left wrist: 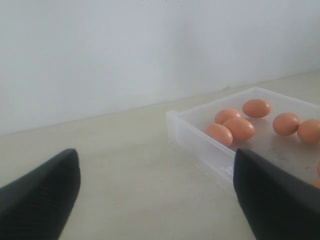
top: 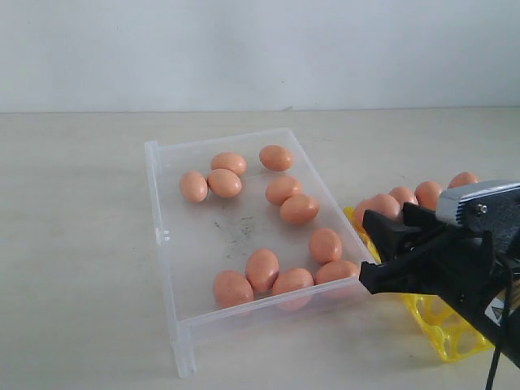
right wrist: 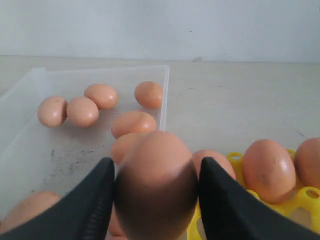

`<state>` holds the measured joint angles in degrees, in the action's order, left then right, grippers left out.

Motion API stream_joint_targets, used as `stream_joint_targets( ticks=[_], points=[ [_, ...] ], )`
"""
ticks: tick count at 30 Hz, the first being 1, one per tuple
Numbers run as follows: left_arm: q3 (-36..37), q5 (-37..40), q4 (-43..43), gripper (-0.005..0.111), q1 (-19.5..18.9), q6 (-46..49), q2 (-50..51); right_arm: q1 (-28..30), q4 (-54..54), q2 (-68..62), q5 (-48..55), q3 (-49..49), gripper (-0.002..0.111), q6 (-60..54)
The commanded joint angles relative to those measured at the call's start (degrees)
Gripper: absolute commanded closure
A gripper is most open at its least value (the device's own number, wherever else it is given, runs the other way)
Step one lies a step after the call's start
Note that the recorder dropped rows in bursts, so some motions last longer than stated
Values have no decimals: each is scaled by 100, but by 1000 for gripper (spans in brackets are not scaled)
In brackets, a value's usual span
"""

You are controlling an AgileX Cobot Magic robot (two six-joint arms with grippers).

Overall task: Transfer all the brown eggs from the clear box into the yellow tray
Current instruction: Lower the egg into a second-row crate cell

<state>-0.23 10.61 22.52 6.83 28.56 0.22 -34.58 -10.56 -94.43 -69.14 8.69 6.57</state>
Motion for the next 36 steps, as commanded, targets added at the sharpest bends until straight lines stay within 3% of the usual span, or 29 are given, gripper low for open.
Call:
stream_joint_targets(
  ticks=[1,24,36],
  points=[
    [23,-43,38,29,37,-45,-22,32,-440,2,-82,-62,108,-151],
    [23,-43,38,29,37,-45,-22,32,-737,-1022,-82,416,108,171],
    [23,-43,38,29,37,-45,-22,606,-283,-1022,288,545,108,414]
  ],
)
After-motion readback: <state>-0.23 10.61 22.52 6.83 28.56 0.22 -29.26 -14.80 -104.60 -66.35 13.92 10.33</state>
